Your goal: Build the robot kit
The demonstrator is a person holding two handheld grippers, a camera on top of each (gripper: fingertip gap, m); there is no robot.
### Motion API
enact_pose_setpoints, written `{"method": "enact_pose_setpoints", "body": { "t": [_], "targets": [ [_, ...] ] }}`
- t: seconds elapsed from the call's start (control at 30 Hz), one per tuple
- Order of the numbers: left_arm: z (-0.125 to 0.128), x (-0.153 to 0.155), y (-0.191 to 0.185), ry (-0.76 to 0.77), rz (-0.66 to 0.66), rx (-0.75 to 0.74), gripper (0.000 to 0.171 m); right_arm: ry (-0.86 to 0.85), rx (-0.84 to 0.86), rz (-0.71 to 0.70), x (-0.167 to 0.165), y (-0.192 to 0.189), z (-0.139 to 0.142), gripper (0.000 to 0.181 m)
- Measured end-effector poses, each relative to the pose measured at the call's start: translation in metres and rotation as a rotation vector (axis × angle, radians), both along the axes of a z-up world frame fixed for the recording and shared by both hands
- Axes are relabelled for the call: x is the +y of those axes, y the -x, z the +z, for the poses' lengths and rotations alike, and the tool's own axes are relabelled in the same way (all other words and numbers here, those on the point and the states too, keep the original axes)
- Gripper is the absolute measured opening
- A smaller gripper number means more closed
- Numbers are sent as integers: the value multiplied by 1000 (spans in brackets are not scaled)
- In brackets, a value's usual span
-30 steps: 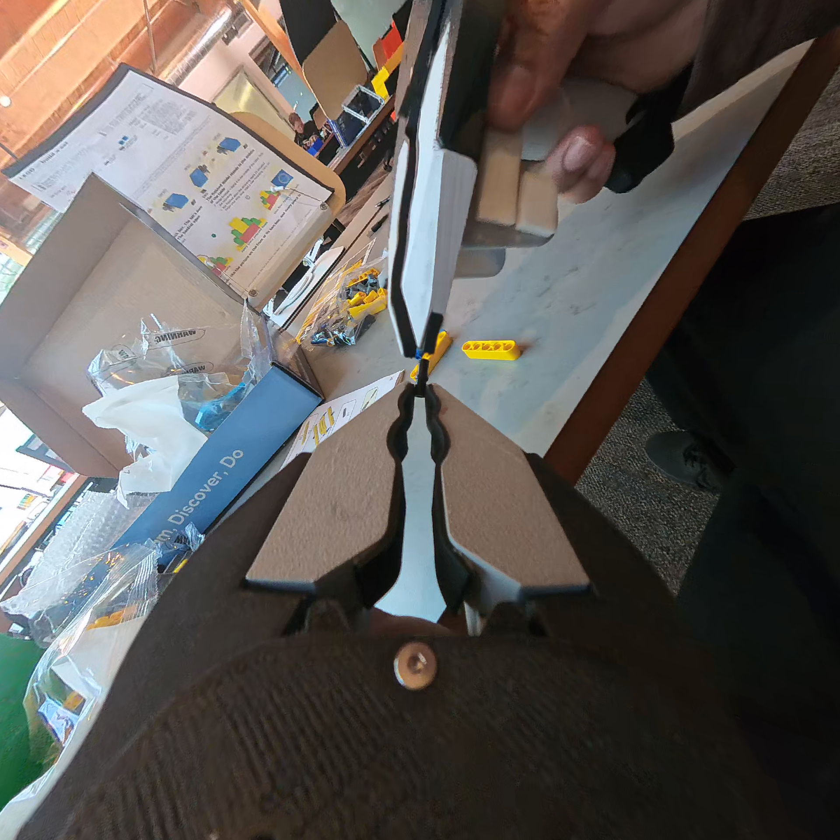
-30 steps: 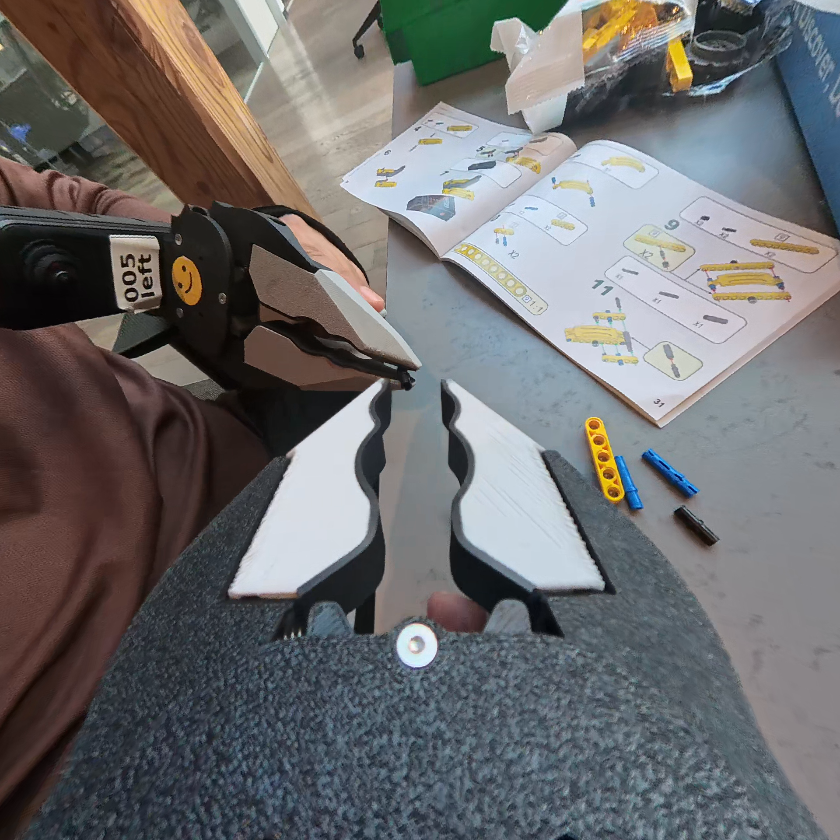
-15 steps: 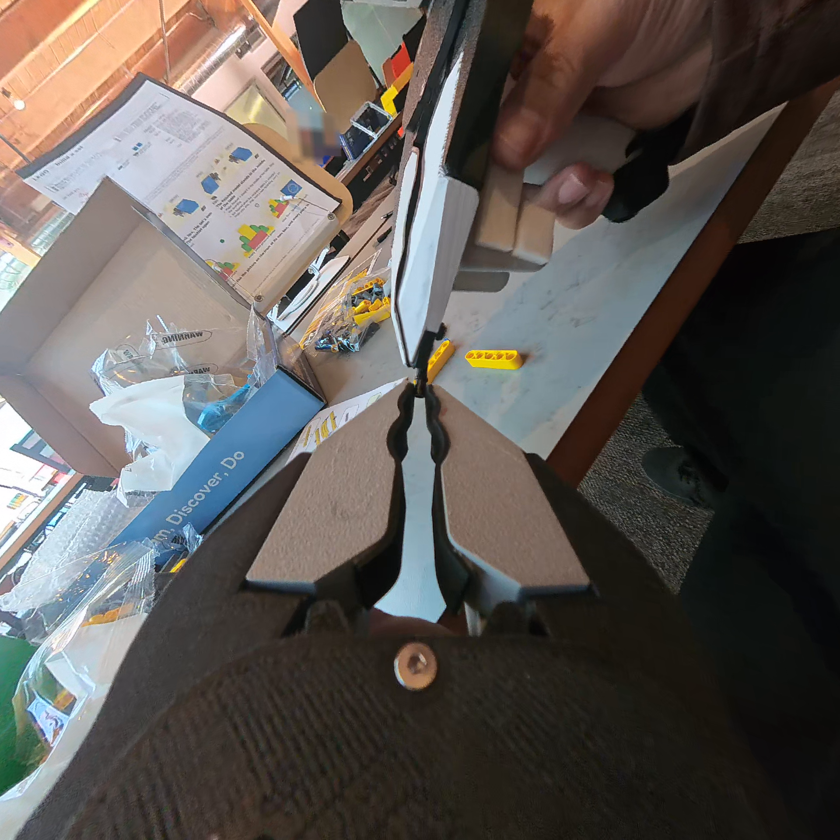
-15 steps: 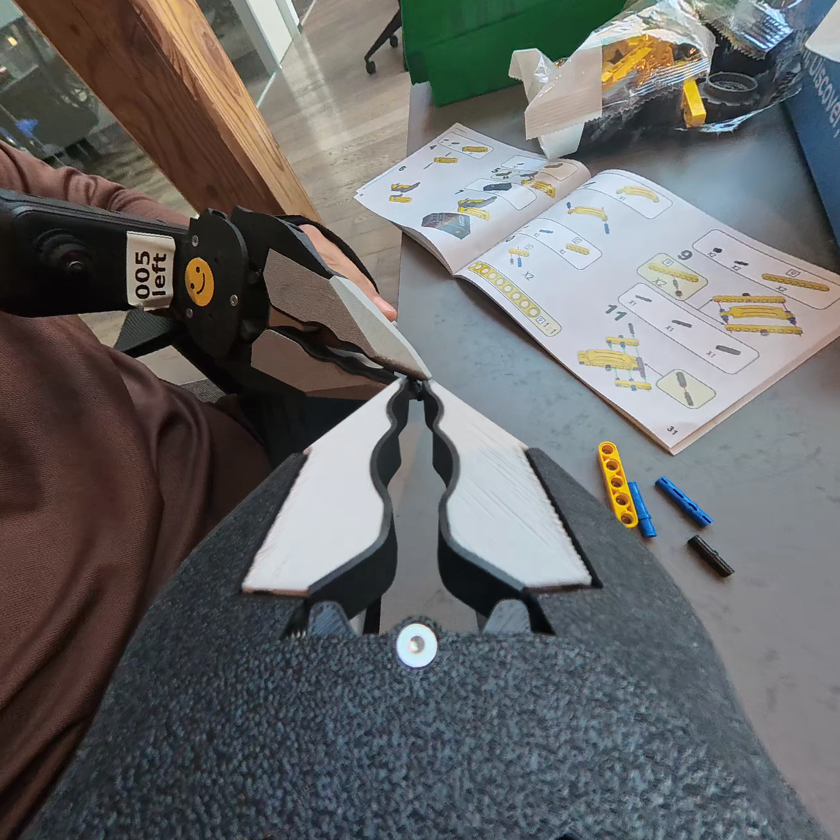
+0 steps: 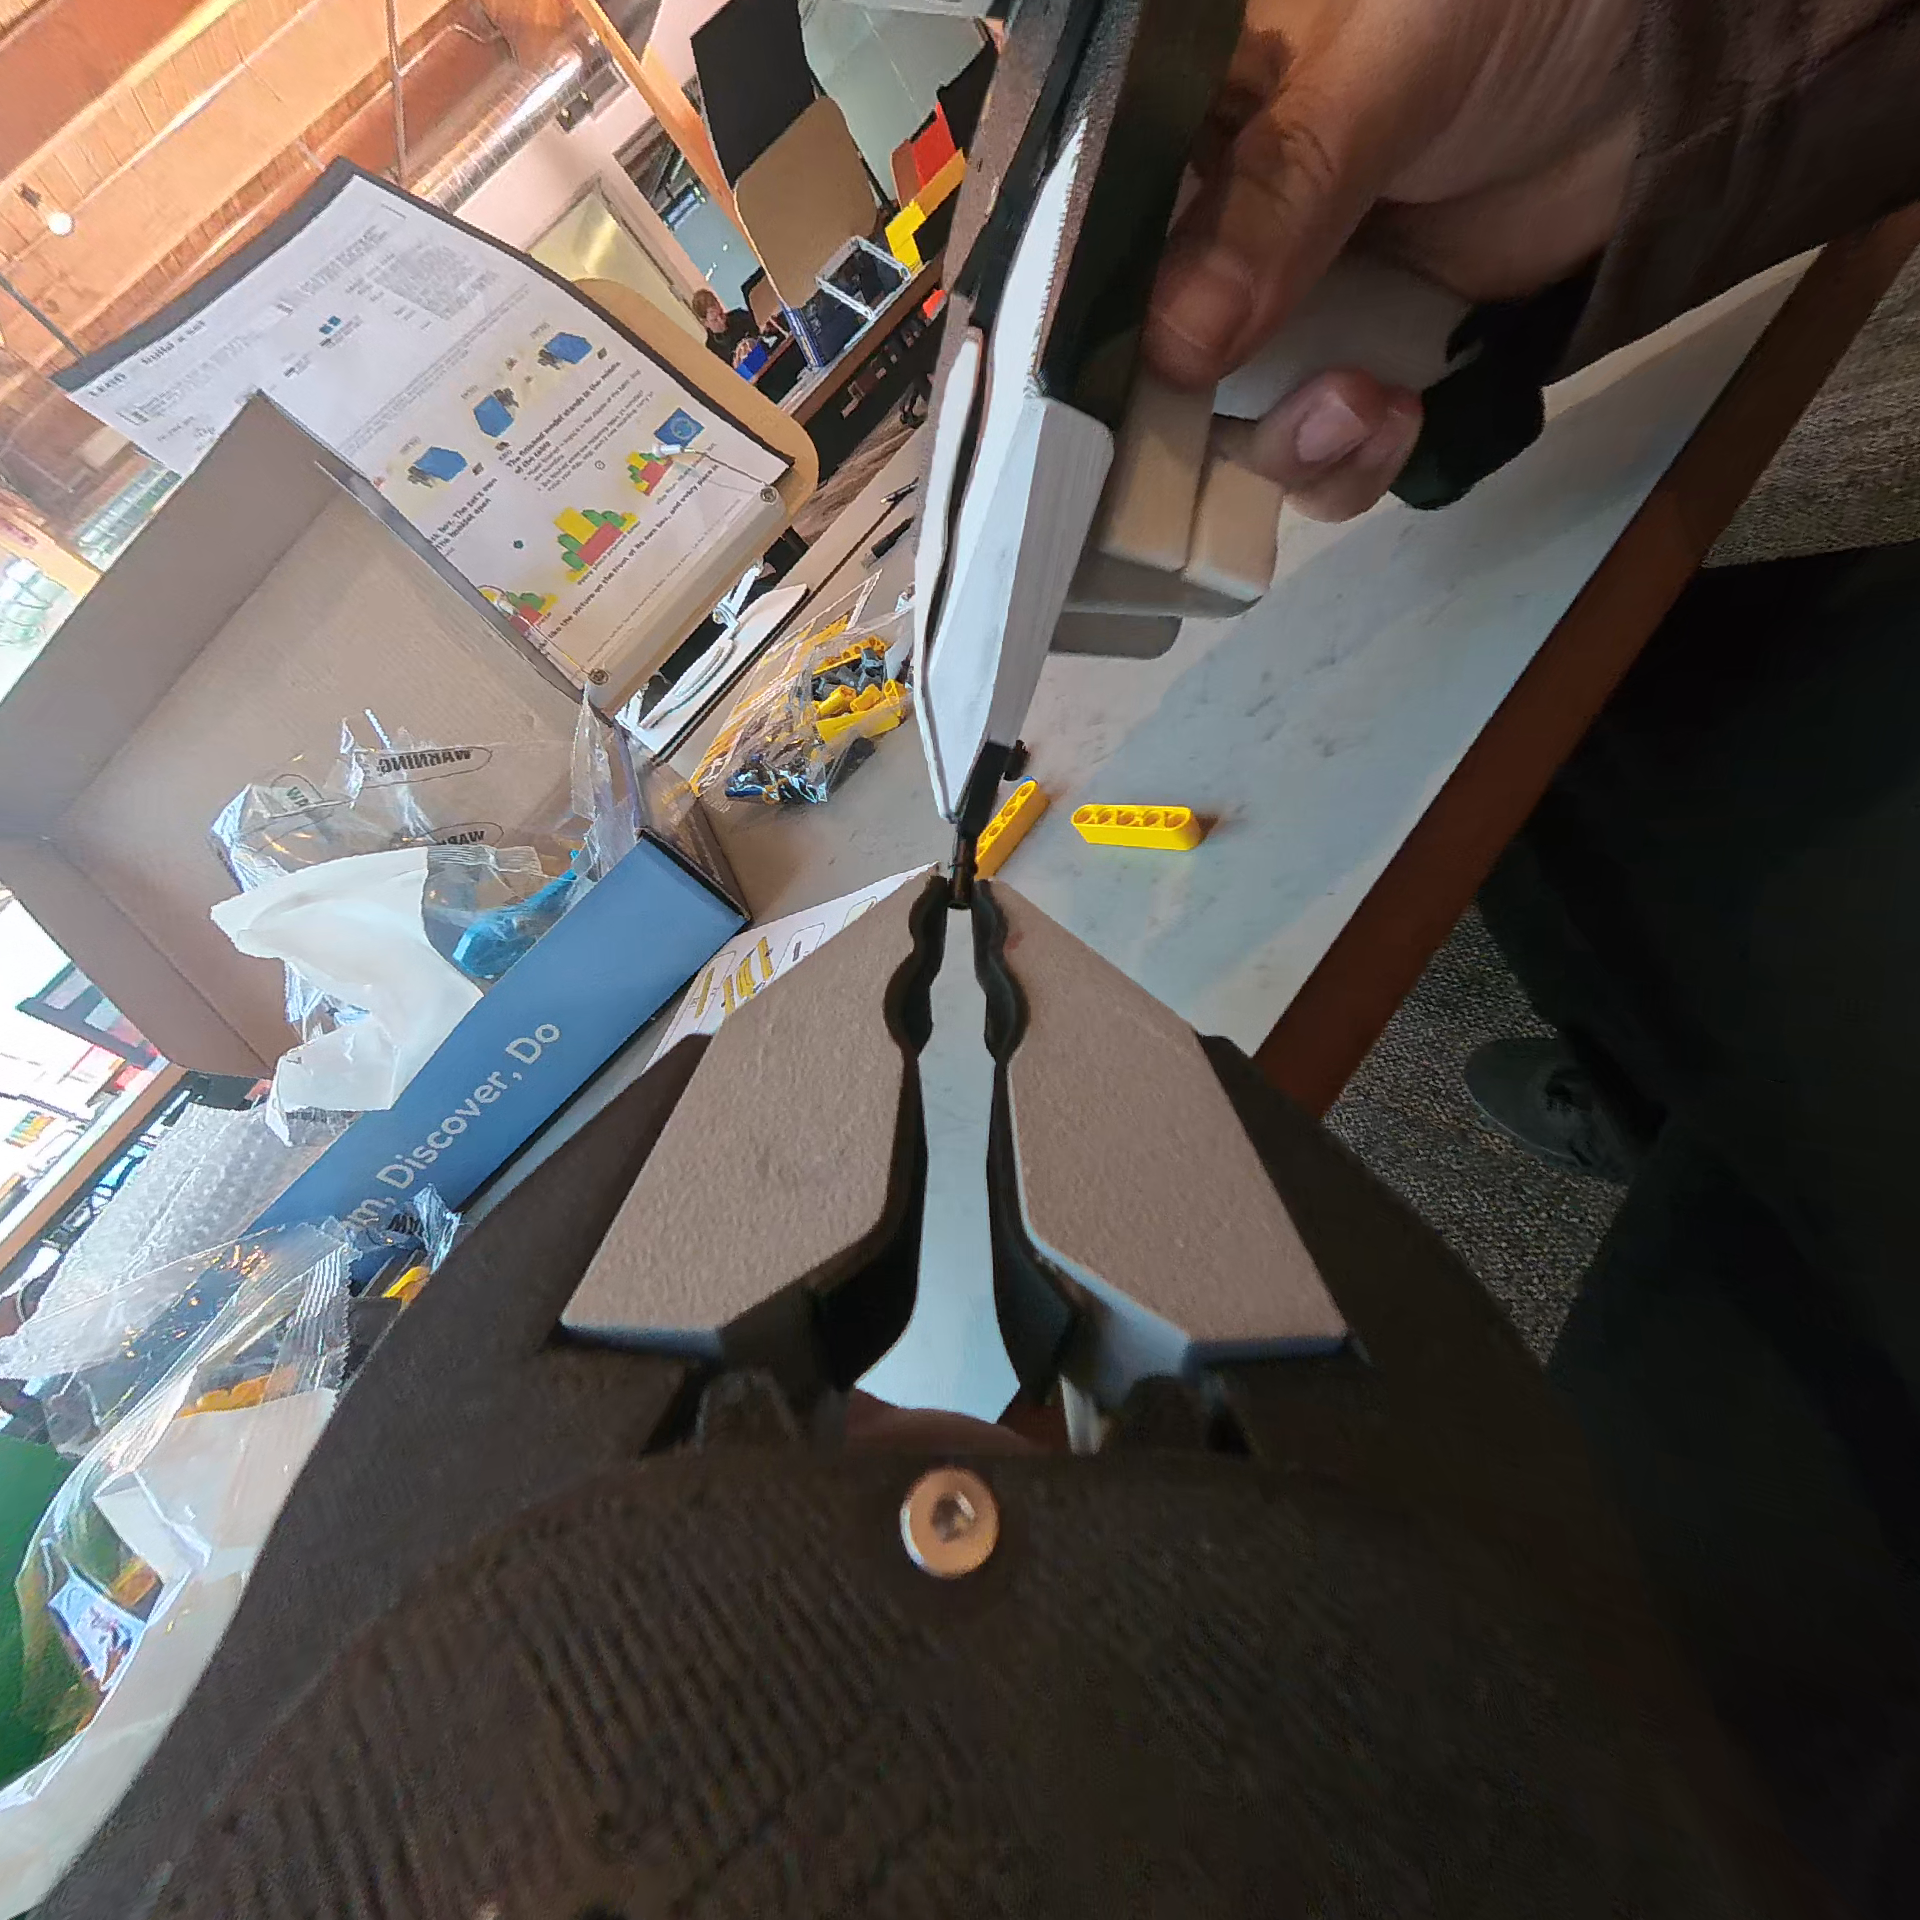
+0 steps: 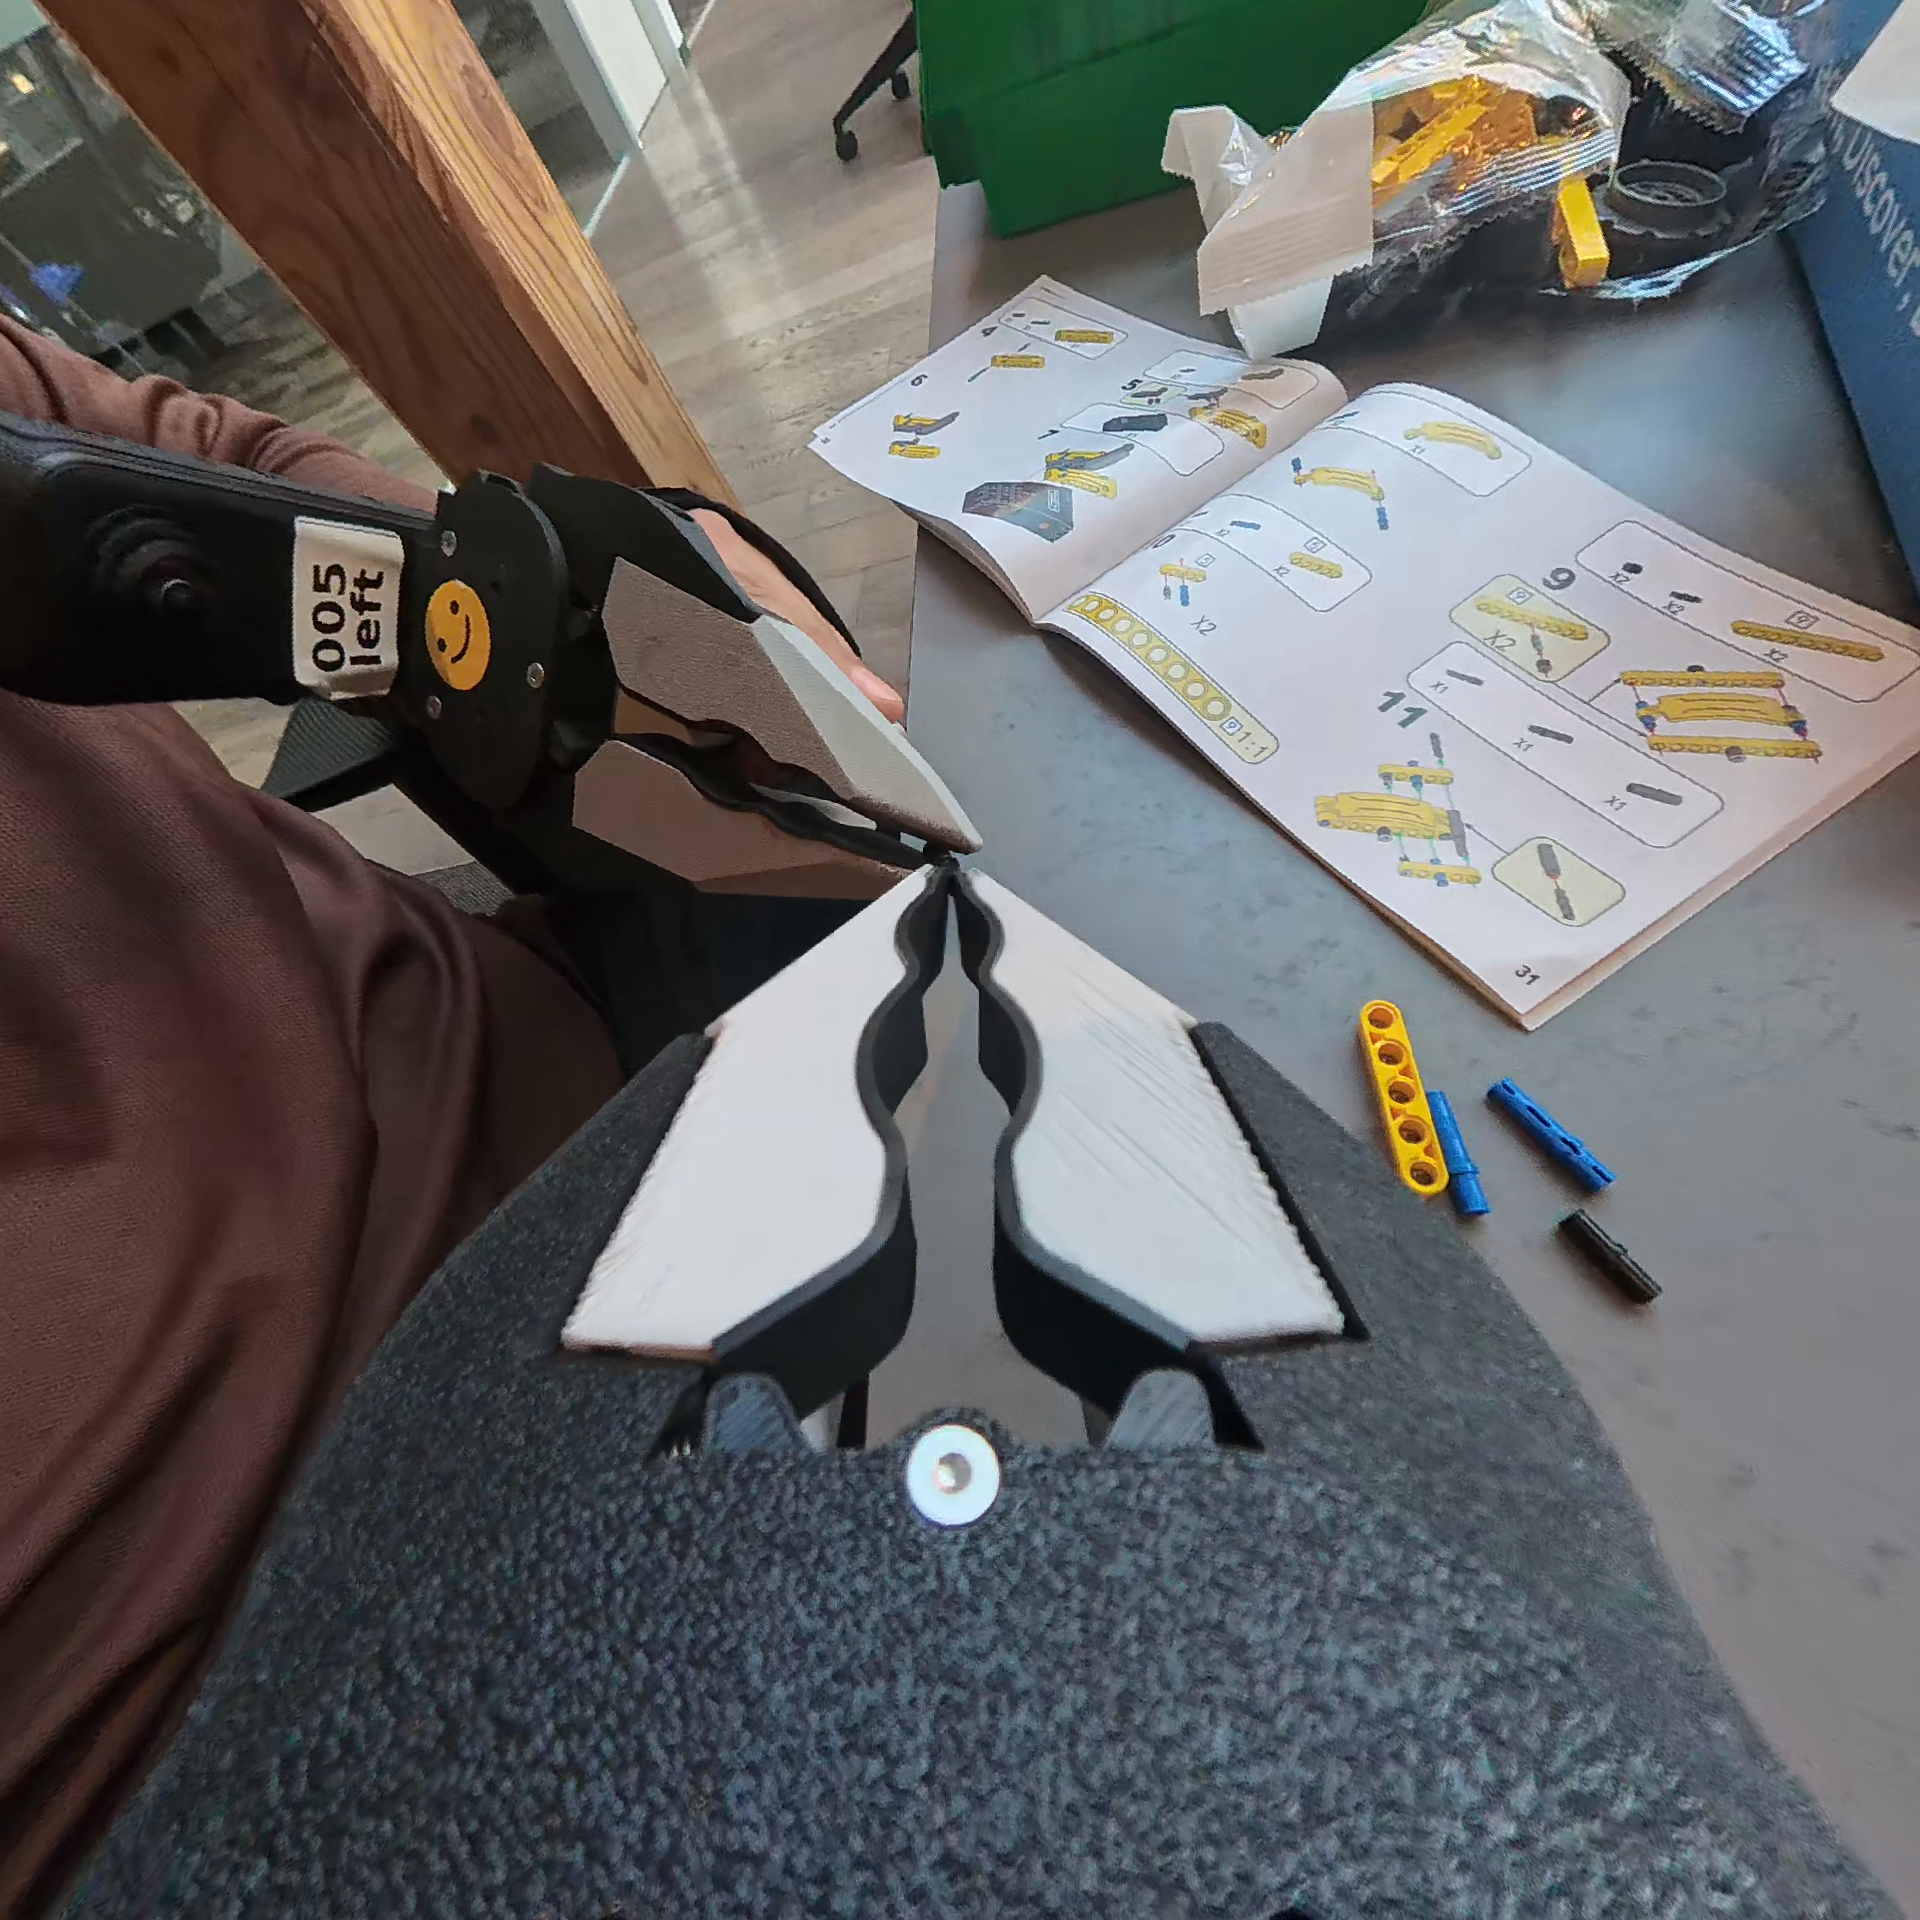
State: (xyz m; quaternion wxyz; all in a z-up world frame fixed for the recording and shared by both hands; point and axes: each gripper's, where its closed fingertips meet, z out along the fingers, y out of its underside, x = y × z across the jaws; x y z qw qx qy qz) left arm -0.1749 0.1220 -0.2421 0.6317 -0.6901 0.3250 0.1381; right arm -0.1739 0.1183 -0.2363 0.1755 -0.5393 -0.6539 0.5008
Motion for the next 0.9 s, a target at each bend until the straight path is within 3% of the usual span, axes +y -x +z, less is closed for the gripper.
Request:
{"method": "enact_pose_setpoints", "body": {
  "t": [0.27, 0.47, 0.9],
  "targets": [
    [0, 0, -1, -6, -1, 3, 2, 64, 11, 26, -4, 0, 5, 13],
    [0, 0, -4, -6, -9, 3, 2, 50, 4, 14, -4, 1, 2, 2],
    [0, 1, -3, 0, -1, -15, 2, 49, -11, 6, -4, 3, -2, 5]
  ]
}}
